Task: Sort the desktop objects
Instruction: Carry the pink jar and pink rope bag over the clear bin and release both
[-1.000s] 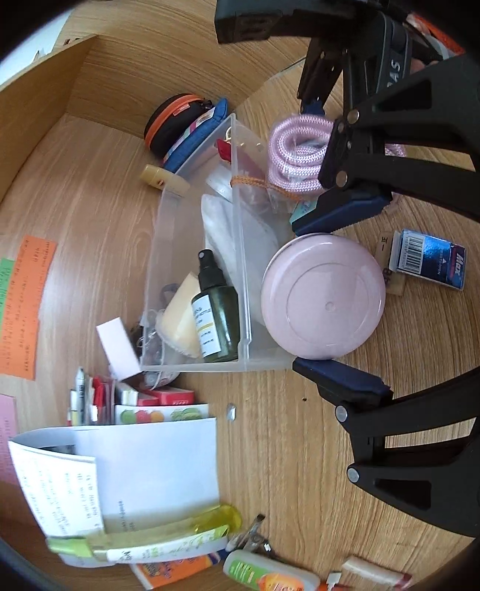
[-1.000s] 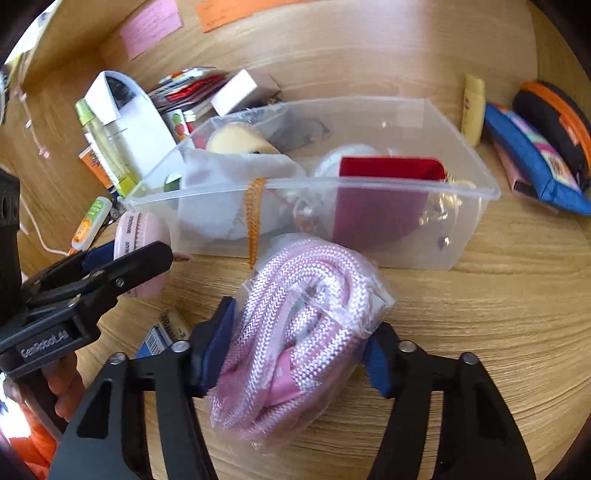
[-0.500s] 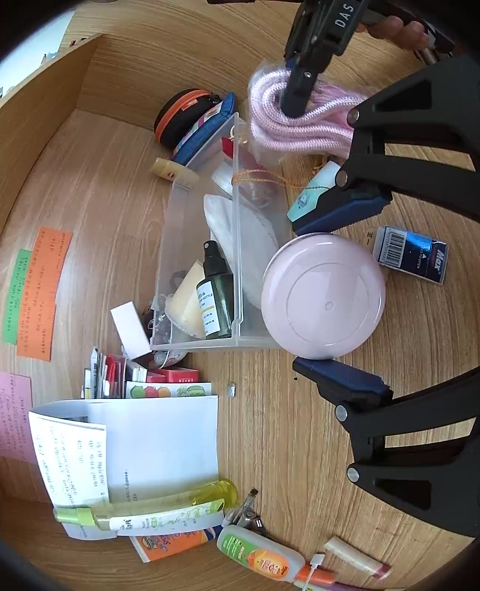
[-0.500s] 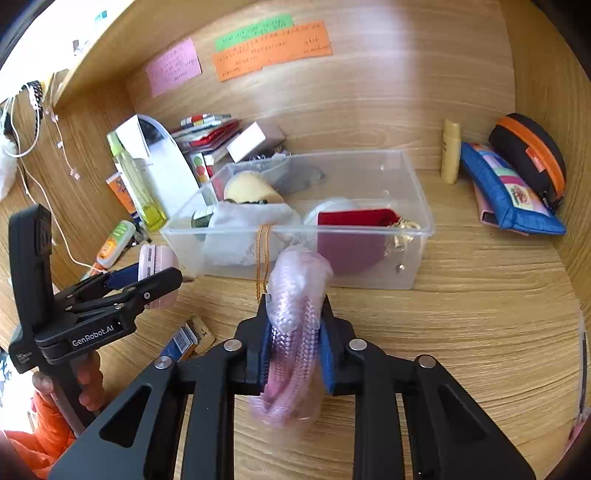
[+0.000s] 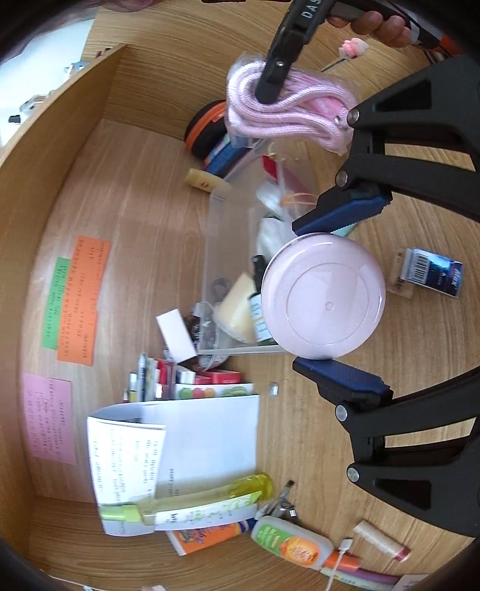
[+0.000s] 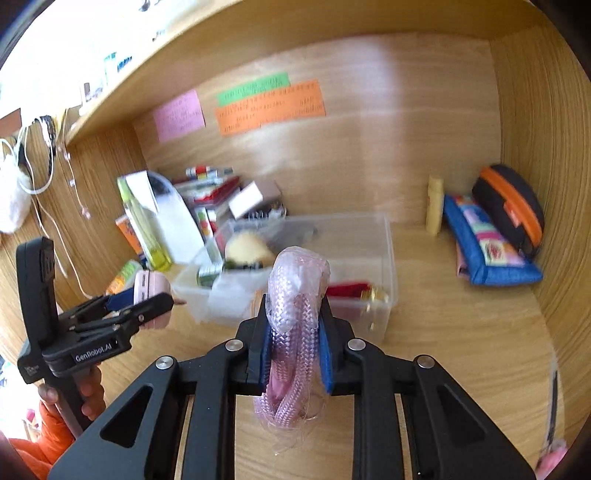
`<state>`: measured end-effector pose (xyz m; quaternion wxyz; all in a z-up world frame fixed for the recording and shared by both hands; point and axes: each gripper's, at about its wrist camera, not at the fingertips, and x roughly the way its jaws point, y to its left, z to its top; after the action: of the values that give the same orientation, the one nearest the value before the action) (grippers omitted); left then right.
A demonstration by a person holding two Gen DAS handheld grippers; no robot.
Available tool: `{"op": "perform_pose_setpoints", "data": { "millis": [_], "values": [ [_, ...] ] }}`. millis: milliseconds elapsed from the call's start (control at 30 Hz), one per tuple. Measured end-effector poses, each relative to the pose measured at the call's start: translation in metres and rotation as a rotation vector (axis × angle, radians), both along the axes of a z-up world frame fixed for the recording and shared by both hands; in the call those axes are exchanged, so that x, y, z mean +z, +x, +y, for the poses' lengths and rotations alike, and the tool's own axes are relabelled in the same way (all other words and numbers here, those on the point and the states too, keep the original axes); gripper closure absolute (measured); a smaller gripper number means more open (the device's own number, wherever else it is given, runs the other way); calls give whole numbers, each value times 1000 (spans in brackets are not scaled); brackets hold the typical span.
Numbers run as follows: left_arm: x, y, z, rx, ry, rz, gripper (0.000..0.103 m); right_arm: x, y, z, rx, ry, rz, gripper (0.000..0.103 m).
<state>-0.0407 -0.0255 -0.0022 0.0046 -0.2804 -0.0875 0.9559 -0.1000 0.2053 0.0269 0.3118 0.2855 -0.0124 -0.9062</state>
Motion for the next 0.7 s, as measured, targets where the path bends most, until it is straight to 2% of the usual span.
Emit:
{"op": "perform_pose_setpoints", "data": {
  "millis": [400,700],
  "values": [
    [40,-21,-6,40,-36,84,38,34,-48,0,-4,-58,71,84],
    [53,-55,1,28,-54,84,38,34,-95,-24,-7,-72,48,84]
  ]
}}
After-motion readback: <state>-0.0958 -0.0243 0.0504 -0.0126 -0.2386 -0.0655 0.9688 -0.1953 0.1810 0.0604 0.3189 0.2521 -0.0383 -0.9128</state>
